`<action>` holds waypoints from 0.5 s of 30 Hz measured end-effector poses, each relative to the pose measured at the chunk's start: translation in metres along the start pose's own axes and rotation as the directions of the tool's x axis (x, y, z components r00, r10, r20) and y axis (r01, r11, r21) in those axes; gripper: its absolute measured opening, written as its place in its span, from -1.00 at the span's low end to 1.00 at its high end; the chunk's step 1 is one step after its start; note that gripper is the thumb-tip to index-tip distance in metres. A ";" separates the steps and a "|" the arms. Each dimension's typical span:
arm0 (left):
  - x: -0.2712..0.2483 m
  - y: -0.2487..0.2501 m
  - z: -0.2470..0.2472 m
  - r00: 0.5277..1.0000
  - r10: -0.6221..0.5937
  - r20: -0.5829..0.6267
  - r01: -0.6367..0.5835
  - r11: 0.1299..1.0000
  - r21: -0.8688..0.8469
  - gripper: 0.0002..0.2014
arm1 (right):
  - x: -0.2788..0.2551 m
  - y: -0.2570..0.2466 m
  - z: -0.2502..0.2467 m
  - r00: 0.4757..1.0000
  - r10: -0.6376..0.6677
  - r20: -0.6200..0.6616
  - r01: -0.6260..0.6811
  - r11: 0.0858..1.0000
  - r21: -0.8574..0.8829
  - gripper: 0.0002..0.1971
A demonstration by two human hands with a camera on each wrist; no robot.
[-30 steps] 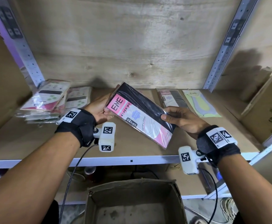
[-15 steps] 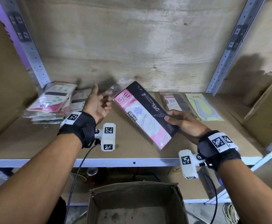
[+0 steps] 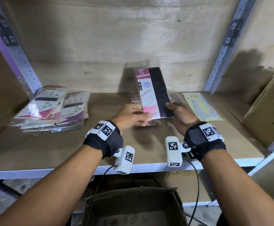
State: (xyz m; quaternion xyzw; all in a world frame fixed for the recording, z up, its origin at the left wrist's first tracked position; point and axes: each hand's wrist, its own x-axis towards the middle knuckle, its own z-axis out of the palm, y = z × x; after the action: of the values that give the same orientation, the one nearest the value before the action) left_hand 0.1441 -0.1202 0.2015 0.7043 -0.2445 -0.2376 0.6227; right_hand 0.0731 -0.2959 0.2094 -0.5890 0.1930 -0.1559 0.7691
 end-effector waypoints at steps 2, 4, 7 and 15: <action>0.007 0.003 0.007 1.000 0.006 -0.030 -0.007 1.000 -0.024 -0.66 | 0.007 0.001 -0.005 0.999 -0.028 -0.039 0.025 0.997 -0.072 -0.89; 0.017 0.005 0.014 0.996 -0.006 -0.089 0.006 1.000 -0.001 -0.64 | 0.015 0.000 -0.014 0.996 -0.076 -0.055 0.062 0.975 -0.213 -0.84; 0.034 0.006 0.025 0.989 0.002 -0.146 0.005 0.999 0.049 -0.59 | 0.026 -0.006 -0.032 0.986 -0.146 -0.075 0.106 0.914 -0.391 -0.83; 0.083 0.004 0.060 0.993 -0.021 -0.114 0.039 0.987 0.155 -0.59 | 0.048 -0.023 -0.080 0.955 -0.186 -0.232 0.026 0.828 -0.560 -0.66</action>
State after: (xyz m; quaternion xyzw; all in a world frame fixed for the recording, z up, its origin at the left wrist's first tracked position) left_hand 0.1692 -0.2188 0.1959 0.7670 -0.2163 -0.1870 0.5744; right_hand 0.0761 -0.3917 0.2075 -0.7674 0.3018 -0.2174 0.5222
